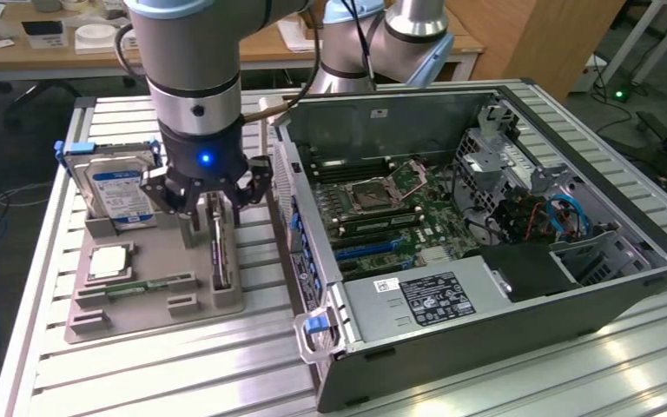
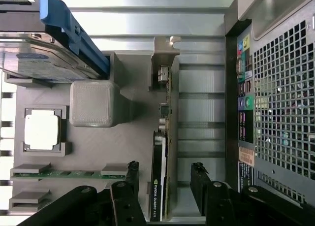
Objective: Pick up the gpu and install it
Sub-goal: 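Pick up the gpu and move the gpu toward the slot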
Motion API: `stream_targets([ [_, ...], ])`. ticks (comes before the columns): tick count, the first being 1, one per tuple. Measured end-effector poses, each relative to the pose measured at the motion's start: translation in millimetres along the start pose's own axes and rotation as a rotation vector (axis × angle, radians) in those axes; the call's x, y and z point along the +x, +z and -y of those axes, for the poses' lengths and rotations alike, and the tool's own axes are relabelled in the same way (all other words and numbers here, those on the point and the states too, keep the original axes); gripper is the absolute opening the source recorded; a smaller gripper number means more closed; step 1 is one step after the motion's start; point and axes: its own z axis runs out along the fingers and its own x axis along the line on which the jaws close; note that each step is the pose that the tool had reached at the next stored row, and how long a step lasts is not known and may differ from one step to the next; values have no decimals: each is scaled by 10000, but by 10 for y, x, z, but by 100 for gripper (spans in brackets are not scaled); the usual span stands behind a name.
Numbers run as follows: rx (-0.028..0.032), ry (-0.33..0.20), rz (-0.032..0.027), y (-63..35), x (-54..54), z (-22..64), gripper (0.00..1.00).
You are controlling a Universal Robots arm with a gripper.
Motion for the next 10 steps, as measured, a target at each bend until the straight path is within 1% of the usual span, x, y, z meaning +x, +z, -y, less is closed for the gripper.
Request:
stream_targets([
  [3, 332, 5, 6, 12, -1, 0, 55],
  [4, 392, 13, 8, 24, -1, -5, 55],
  [5, 402, 24, 8, 40, -1, -14, 55],
  [8, 398, 52, 10, 96, -2, -29, 55],
  [10, 396, 71, 11, 135, -2, -57, 55],
])
